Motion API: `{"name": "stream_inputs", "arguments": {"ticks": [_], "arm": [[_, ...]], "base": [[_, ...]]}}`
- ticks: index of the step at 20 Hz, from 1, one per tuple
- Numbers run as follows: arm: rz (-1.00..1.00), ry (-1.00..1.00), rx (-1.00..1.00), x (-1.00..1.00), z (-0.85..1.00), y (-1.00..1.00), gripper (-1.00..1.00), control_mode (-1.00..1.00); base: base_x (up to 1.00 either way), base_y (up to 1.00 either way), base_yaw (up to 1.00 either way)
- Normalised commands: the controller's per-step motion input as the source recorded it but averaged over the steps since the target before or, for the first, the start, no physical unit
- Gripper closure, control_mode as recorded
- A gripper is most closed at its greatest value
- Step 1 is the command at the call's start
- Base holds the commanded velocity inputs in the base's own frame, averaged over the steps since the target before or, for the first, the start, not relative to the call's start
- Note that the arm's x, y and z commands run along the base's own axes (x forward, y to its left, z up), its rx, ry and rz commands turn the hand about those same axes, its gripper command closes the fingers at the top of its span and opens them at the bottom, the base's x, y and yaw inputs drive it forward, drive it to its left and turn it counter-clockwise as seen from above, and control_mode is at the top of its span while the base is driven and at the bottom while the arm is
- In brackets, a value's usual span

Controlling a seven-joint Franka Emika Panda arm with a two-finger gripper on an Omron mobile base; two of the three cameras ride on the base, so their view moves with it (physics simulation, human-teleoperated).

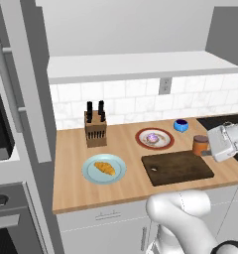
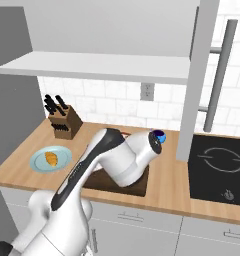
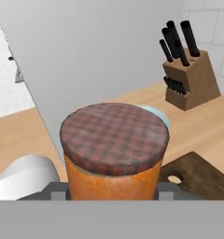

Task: From the different types of pastries on the counter, select a croissant and place it on the cutting board. Then retrieve a jar of jam from the cabinet and place it alongside the croissant on the cutting board.

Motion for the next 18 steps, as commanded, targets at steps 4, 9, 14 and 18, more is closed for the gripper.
{"name": "stream_inputs", "arguments": {"ticks": [4,9,14,18], "arm": [[0.02,0.0,0.08,0.0,-0.14,-0.11,1.0,-1.0],[0.02,0.0,-0.04,0.0,0.12,-0.04,1.0,-1.0],[0.06,0.0,-0.1,0.0,0.05,-0.08,1.0,-1.0],[0.11,0.0,-0.01,0.0,0.0,-0.24,1.0,-1.0]], "base": [[0.0,0.0,0.0],[0.0,0.0,0.0],[0.0,0.0,0.0],[0.0,0.0,0.0]]}}
